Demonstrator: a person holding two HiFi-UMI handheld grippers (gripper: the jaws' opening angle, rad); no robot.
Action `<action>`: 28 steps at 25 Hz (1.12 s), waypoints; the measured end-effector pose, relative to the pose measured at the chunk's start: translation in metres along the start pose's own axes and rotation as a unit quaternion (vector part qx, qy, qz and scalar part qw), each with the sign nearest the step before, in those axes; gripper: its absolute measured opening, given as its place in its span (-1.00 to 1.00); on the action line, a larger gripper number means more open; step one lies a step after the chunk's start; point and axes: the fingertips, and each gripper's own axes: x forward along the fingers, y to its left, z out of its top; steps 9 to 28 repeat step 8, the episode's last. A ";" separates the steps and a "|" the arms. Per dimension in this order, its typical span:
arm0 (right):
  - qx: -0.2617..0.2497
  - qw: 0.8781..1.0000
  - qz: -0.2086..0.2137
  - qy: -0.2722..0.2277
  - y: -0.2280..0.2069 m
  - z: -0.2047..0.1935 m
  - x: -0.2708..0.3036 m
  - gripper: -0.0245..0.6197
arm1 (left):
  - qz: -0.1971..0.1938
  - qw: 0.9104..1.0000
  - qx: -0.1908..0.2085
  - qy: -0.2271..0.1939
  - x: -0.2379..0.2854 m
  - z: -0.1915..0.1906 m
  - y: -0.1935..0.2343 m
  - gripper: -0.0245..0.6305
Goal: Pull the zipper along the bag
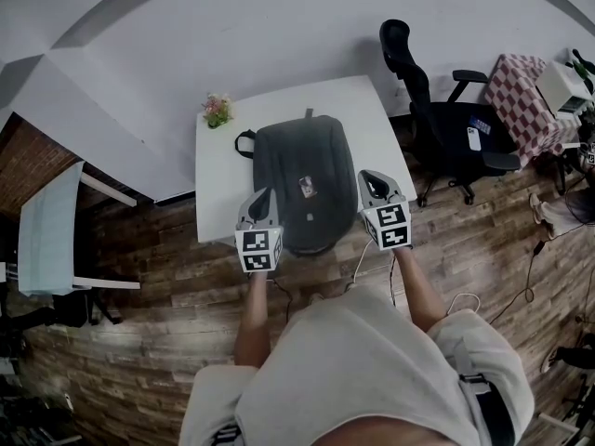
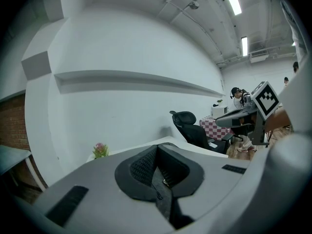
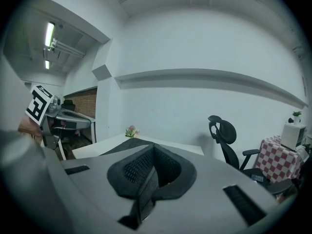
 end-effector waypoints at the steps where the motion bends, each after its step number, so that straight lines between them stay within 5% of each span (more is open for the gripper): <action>1: 0.000 1.000 0.000 0.001 0.001 0.000 0.000 -0.88 | -0.001 1.000 0.000 0.000 0.000 0.000 0.000 -0.85; 28: -0.001 1.000 0.002 0.003 0.003 -0.002 -0.005 -0.88 | -0.002 1.000 0.001 0.001 -0.002 0.000 -0.004 -0.85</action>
